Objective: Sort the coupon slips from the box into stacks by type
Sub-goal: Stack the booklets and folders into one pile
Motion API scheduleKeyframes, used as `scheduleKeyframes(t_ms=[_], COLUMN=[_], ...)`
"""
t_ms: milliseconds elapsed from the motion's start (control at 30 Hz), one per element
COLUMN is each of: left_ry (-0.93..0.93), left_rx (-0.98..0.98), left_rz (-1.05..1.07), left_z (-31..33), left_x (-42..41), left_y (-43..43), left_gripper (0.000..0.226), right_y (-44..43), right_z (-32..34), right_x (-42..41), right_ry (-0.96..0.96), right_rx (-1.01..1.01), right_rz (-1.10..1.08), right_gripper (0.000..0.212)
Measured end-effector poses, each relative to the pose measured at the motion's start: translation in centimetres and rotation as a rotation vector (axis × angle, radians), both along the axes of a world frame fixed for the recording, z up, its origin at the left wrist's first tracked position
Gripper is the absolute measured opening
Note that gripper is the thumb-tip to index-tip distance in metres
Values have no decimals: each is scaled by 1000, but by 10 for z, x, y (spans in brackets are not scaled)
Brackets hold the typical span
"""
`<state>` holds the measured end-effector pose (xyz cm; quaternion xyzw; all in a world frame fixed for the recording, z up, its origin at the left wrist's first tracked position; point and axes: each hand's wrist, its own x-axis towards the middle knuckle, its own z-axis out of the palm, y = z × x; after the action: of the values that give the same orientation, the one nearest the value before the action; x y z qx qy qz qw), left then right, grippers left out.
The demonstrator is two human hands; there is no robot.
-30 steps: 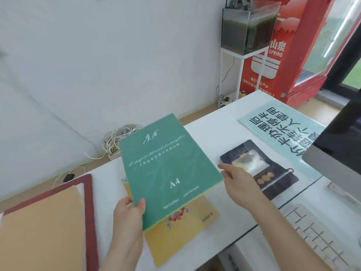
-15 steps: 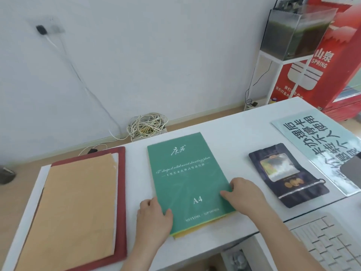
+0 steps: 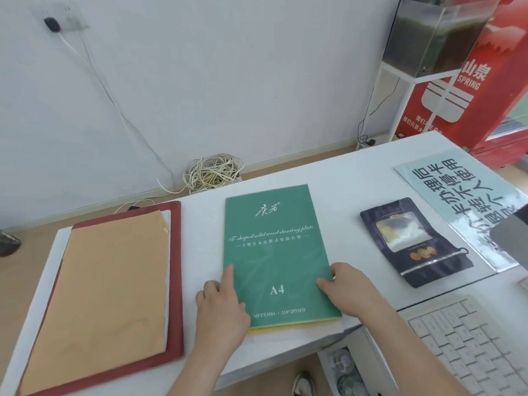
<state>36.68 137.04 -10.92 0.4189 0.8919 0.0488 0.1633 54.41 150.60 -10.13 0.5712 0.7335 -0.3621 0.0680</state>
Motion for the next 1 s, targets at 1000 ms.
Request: scheduleKeyframes(t_ms=[1000], left_ry=[-1280], left_rx=[441], left_rz=[93], left_z=[68], left_x=[-47], left_y=[-151], left_gripper=[24], right_y=[-213], right_z=[98], right_x=[19], right_ry=[1003], right_rx=[-365], right_rz=[-485], right_gripper=[61])
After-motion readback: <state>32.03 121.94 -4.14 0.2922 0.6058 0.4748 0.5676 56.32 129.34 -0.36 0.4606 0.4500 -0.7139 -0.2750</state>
